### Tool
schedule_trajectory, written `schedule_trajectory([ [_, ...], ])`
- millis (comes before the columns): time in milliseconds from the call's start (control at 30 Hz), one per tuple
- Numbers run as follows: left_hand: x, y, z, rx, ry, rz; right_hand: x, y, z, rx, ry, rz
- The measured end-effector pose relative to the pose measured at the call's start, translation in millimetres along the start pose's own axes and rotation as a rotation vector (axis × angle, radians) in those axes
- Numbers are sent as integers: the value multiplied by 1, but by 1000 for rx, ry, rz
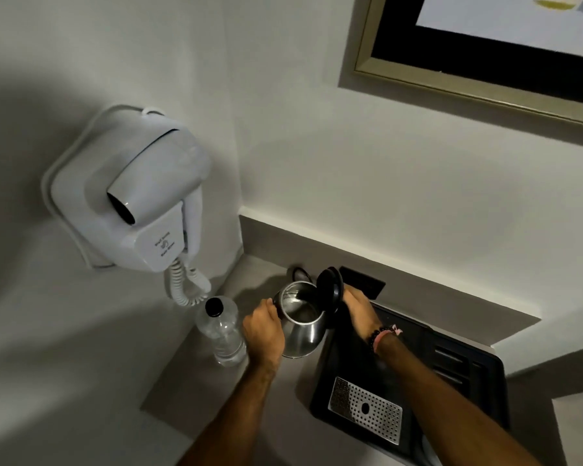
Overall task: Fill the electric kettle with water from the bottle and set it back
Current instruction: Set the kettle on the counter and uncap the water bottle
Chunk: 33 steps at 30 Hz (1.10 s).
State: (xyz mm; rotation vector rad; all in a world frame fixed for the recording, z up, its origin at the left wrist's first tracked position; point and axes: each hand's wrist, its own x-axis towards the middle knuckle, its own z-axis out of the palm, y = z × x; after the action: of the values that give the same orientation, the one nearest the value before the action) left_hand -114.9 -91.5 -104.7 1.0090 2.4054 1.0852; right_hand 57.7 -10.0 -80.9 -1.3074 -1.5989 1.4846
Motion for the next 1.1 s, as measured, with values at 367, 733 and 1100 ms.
schedule_trajectory([
  [367, -2, -12, 7, -42, 8, -124, 21, 18, 16, -53, -56, 24],
  [733, -26, -18, -79, 13, 435, 494, 35, 22, 0, -887, -129, -6],
  [1100, 19, -47, -115, 12, 137, 350, 28, 20, -3, -1003, -147, 48],
])
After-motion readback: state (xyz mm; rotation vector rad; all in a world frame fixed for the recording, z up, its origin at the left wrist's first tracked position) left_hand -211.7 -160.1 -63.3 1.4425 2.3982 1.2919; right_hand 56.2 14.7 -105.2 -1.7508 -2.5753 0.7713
